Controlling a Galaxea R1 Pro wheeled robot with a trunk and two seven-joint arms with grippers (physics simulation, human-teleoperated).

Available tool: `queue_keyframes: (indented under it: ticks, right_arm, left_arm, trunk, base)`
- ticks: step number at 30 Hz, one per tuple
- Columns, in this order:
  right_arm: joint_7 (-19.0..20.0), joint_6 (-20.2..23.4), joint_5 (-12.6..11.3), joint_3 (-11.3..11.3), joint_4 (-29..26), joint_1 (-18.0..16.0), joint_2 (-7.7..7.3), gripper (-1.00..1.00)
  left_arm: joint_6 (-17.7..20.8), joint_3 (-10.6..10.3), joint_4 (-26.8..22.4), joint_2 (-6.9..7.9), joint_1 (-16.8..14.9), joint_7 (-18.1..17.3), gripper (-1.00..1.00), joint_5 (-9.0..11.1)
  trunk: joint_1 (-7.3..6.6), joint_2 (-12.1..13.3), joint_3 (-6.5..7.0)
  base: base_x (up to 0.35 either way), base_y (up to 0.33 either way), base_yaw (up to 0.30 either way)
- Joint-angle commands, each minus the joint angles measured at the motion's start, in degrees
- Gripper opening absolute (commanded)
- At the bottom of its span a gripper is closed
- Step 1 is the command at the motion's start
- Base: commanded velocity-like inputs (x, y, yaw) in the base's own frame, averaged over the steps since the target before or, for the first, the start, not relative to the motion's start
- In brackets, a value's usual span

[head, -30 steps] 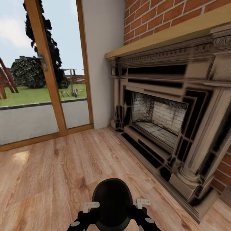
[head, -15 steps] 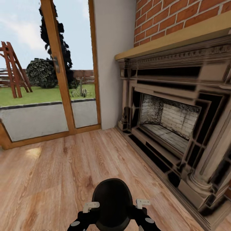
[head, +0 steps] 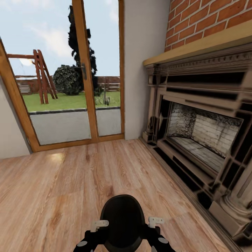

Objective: Place each of the two pumpkins and all three candles from the living room inside a cabinet in the living room (use any cabinet), then make sure every cabinet is closed, and position the cauldron so it is next to a table in the living room.

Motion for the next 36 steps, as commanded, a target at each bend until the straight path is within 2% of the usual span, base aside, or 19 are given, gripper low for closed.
queue_keyframes:
  ticks: [1, 15, 28, 36]
  right_arm:
    - [-0.21, 0.06, -3.29, 0.26, -0.09, -0.01, 0.04, -1.00]
    - [-0.20, 0.14, -3.29, 0.26, -0.10, 0.01, 0.02, -1.00]
    - [-0.27, 0.25, -3.25, 0.26, -0.09, 0.01, 0.05, -1.00]
    - [-0.29, 0.31, -3.21, 0.29, -0.09, 0.02, 0.05, -1.00]
  left_arm:
    - [-2.24, -0.23, -0.49, -0.04, -0.04, -0.07, -1.00, 0.81]
    - [-2.23, -0.23, -0.49, -0.04, -0.04, -0.07, -1.00, 0.77]
    - [-2.24, -0.18, -0.49, -0.04, -0.04, -0.10, -1.00, 0.81]
    - [-2.24, -0.22, -0.49, -0.04, -0.04, -0.07, -1.00, 0.82]
  trunk:
    - [-0.04, -0.03, -0.05]
    - [-0.04, -0.03, -0.05]
    - [-0.04, -0.03, -0.05]
    - [-1.80, 3.18, 1.39]
  base:
    - [-0.211, 0.000, 0.119]
    - [-0.210, 0.000, 0.026]
    - [-0.034, 0.000, 0.260]
    - [0.000, 0.000, 0.291]
